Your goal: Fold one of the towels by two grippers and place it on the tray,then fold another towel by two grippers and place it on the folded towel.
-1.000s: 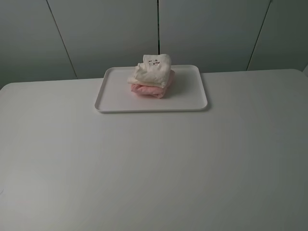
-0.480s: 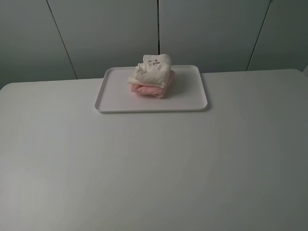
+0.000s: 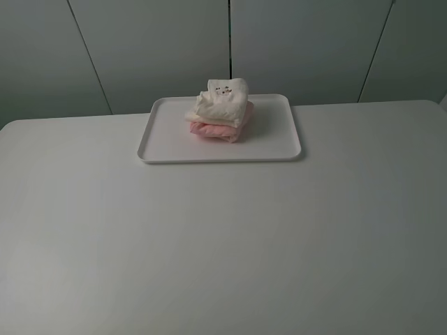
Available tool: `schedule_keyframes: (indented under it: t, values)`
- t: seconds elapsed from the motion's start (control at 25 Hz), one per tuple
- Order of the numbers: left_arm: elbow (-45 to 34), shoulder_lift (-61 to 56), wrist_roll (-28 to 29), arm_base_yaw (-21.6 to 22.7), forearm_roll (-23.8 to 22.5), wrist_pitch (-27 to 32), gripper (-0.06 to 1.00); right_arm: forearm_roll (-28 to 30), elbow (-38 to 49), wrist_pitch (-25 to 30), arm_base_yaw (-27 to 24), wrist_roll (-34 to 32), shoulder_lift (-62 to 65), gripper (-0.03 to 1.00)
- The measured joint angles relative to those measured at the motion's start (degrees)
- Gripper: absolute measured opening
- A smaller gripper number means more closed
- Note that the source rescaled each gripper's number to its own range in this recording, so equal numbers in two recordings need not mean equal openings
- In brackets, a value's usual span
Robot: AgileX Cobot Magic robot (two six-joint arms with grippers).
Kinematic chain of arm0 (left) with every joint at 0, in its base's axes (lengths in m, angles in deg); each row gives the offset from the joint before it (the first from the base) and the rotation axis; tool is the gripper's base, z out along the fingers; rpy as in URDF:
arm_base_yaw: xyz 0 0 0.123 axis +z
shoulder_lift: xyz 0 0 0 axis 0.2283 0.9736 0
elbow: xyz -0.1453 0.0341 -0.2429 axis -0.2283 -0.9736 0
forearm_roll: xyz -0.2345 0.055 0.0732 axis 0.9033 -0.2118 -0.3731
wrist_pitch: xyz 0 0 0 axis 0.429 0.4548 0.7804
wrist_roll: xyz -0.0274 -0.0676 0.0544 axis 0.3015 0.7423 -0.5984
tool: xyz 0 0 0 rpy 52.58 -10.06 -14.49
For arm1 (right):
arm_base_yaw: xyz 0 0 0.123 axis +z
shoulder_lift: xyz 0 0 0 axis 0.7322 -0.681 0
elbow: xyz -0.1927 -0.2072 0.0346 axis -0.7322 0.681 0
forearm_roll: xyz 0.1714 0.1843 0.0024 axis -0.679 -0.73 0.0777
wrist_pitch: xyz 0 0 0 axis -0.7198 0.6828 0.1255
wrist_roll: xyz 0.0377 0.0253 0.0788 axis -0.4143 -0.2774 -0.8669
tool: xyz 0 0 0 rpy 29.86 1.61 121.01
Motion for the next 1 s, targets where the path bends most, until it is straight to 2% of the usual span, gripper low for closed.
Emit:
schedule_keyframes:
  t: [0.4,0.52,0.76,1.0]
  values:
    - [0.0,0.0,0.0,0.63,0.1,-0.08,1.0,0.0,0.0,0.0,0.0,2.5,0.0,1.0]
    - [0.0,0.0,0.0,4.58,0.1,-0.08,1.0,0.0,0.0,0.0,-1.7,2.73,0.0,1.0]
    - [0.0,0.0,0.0,16.06,0.1,-0.08,1.0,0.0,0.0,0.0,-10.12,2.95,0.0,1.0]
    - [0.0,0.0,0.0,19.38,-0.11,-0.08,1.0,0.0,0.0,0.0,-11.93,2.95,0.0,1.0]
